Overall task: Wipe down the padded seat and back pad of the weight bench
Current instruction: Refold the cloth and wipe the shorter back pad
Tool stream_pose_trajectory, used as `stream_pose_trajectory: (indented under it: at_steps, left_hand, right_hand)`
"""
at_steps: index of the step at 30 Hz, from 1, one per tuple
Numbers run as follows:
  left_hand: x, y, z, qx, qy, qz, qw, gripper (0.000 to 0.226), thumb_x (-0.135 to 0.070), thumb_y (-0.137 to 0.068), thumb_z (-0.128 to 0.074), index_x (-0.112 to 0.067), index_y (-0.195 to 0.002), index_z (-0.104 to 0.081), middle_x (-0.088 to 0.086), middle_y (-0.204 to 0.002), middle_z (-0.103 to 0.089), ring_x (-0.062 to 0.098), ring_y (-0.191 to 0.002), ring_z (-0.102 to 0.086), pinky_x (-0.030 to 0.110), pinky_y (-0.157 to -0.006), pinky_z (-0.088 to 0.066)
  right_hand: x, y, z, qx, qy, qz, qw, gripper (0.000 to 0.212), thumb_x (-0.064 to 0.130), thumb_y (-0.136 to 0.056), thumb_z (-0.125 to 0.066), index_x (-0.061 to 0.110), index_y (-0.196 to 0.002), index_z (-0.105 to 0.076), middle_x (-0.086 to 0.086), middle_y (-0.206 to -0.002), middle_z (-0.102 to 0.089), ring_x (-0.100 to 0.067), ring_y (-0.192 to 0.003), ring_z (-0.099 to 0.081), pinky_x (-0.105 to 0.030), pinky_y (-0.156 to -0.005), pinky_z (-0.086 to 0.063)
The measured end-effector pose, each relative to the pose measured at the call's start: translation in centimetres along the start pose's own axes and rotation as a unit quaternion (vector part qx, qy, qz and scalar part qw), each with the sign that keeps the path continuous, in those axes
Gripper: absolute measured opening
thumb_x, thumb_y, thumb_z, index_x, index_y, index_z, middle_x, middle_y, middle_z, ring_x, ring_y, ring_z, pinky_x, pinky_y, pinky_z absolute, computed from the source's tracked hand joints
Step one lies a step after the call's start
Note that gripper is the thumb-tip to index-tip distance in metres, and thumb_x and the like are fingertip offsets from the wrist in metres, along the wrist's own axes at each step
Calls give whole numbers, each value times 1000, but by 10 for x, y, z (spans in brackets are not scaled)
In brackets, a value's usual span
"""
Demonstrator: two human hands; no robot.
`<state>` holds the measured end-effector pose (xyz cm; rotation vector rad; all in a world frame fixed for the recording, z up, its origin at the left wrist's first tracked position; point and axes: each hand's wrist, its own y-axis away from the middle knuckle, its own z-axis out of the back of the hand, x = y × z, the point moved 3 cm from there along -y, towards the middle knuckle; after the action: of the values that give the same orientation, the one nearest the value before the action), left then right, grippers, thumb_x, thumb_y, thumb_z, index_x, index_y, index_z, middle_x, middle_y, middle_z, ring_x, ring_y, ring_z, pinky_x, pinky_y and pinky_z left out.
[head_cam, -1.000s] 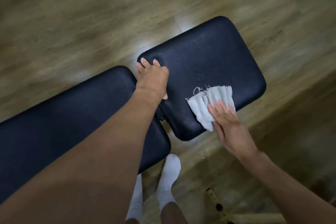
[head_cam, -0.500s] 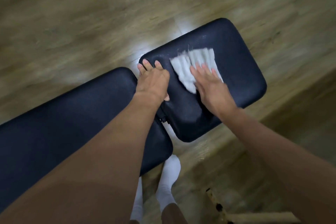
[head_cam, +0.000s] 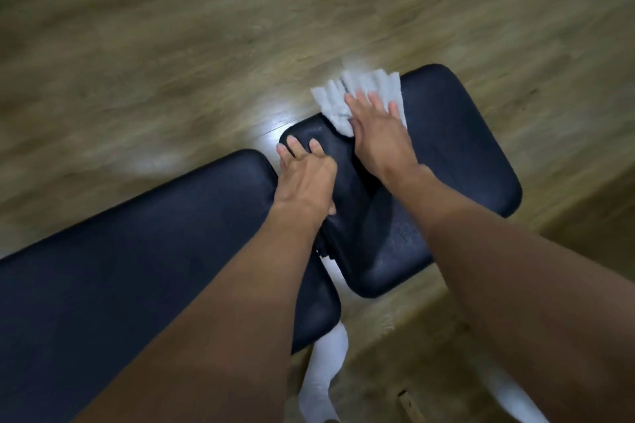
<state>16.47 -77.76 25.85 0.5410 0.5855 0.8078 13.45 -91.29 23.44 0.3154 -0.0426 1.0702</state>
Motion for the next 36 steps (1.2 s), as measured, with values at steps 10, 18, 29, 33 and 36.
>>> stream_pose_trajectory:
  at_steps: [10, 18, 29, 33, 36]
  left_hand:
    - [21, 10, 12, -19, -35, -49, 998, 92, -14, -81, -74, -1, -149, -14, 27, -144, -27, 42, -135, -27, 44, -97, -42]
    - [23, 4, 2, -38, -57, -37, 997, 94, -18, -80, -75, -3, -150, -13, 29, -149, -20, 43, -137, -25, 45, -97, -41]
    - [50, 28, 10, -115, -97, -108, 983, 59, -21, -87, -66, -7, -137, -39, 10, -144, -35, 27, -128, -40, 45, -89, -44]
    - [48, 23, 0, -113, -87, -100, 985, 69, -22, -87, -66, -10, -145, -31, 10, -149, -31, 24, -139, -30, 43, -96, -42]
    - [58, 17, -2, -127, 13, -89, 988, 73, -15, -81, -72, -15, -145, -37, 4, -153, -33, 21, -142, -29, 43, -106, -36]
  right_hand:
    - [-33, 225, -15, 74, -8, 52, 996, 41, 21, -100, -34, 13, -139, -43, -7, -144, -46, -28, -134, -42, -46, -113, -31]
    - [16, 29, -3, 3, 30, 28, 999, 45, 12, -98, -40, 16, -143, -32, -5, -149, -36, -27, -138, -30, -49, -110, -23]
    - [-13, 224, -18, 41, -51, 36, 997, 47, 6, -94, -53, 11, -140, -44, -9, -145, -46, -26, -139, -34, -46, -116, -25]
    - [-2, 186, -20, 39, -34, 35, 998, 44, 5, -96, -48, 9, -140, -44, -11, -145, -45, -30, -138, -37, -49, -115, -26]
    - [24, 100, -17, 9, -18, 12, 1000, 52, 6, -98, -39, 16, -147, -28, -5, -154, -32, -24, -144, -22, -45, -118, -15]
